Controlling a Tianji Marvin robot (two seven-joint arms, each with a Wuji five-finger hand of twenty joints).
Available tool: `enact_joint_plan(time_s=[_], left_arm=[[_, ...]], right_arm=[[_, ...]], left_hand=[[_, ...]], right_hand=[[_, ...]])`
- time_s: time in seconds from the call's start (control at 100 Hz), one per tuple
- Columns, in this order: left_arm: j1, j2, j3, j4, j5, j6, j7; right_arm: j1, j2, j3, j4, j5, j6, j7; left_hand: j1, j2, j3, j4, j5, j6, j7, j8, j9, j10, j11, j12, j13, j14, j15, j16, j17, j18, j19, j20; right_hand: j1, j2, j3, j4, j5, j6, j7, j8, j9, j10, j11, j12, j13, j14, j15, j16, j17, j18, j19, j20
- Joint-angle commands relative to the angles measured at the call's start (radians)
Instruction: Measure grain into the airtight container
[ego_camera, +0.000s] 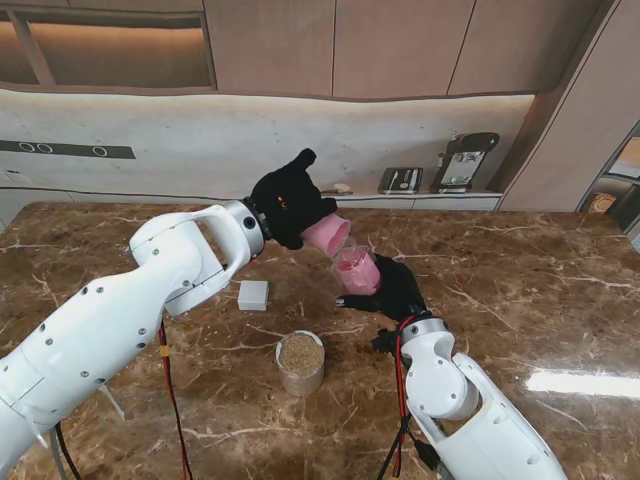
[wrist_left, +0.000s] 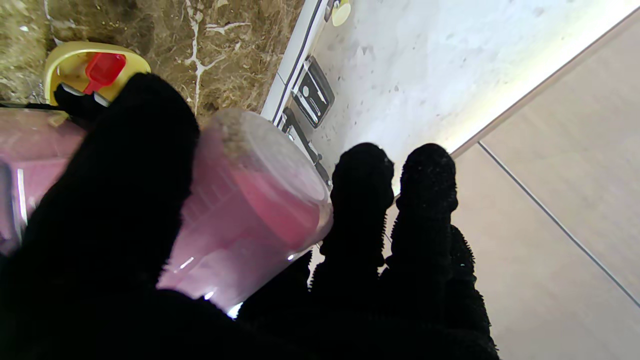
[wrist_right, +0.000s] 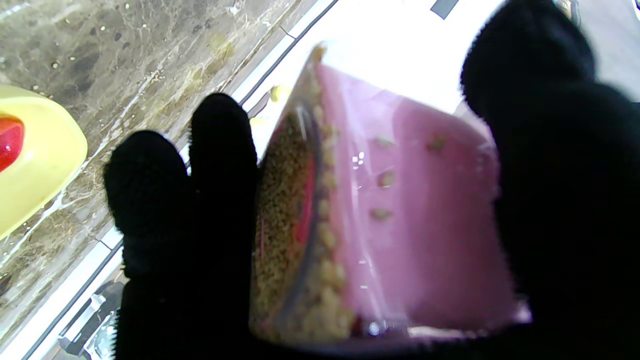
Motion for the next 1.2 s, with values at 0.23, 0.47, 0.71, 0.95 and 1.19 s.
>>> enact_joint_plan(time_s=[0.23,0.47,0.71,0.95,1.19], left_arm=[[-0.017,0.005,0.021,0.007,0.021,-0.015,-0.002],[-0.052,0.002,0.056,0.025,0.025,-0.007,0.011],[-0.079,0.003,0.078,0.038,0.033,-0.016,0.005],[-0.097,0.005,0.087,0.034,0.053,-0.036,0.003],[-0.115,0.006,0.099,0.038,0.068,-0.039,0.001]], right_arm=[[0.003,-0.011,0.0,-0.011,0.058,0.011,0.021],[0.0,-0.015,-0.002,-0.021,0.116,0.012,0.039],[-0.001,-0.022,-0.003,-0.024,0.184,0.01,0.048],[0.005,-0.025,-0.012,-0.015,0.195,0.006,0.047],[0.006,-0.024,-0.021,-0.017,0.201,0.002,0.058]], left_hand=[[0.092,0.131,0.355,0.001,0.231,-0.317,0.297,0.086,0.066,-0.182,0.041,0.024,0.043,-0.016,0.028,0.017,-0.016,0.038,-0.005,0.024],[0.088,0.125,0.363,0.003,0.235,-0.32,0.297,0.086,0.07,-0.184,0.051,0.03,0.048,-0.017,0.035,0.022,-0.01,0.031,-0.01,0.027],[0.086,0.123,0.365,0.004,0.236,-0.326,0.296,0.082,0.07,-0.187,0.051,0.03,0.049,-0.02,0.034,0.023,-0.008,0.028,-0.015,0.026],[0.082,0.121,0.368,0.006,0.235,-0.335,0.294,0.079,0.071,-0.192,0.053,0.032,0.051,-0.022,0.035,0.025,-0.007,0.024,-0.017,0.026],[0.081,0.118,0.366,0.009,0.235,-0.343,0.291,0.071,0.07,-0.194,0.052,0.033,0.05,-0.025,0.034,0.027,-0.006,0.02,-0.019,0.025]], right_hand=[[0.161,0.351,0.239,-0.004,0.132,-0.167,0.164,0.012,0.136,-0.078,0.183,0.043,0.068,-0.112,0.049,-0.006,0.005,-0.058,0.006,0.016],[0.161,0.351,0.239,-0.003,0.131,-0.167,0.163,0.011,0.136,-0.078,0.184,0.043,0.069,-0.112,0.051,-0.005,0.008,-0.06,0.009,0.016],[0.163,0.351,0.239,-0.003,0.129,-0.166,0.163,0.011,0.134,-0.078,0.184,0.043,0.068,-0.111,0.052,-0.005,0.008,-0.06,0.009,0.015],[0.164,0.352,0.237,-0.003,0.129,-0.166,0.164,0.012,0.134,-0.078,0.184,0.043,0.067,-0.111,0.051,-0.006,0.006,-0.06,0.008,0.015],[0.164,0.352,0.237,-0.003,0.128,-0.165,0.164,0.012,0.134,-0.08,0.184,0.043,0.066,-0.112,0.051,-0.006,0.006,-0.06,0.009,0.014]])
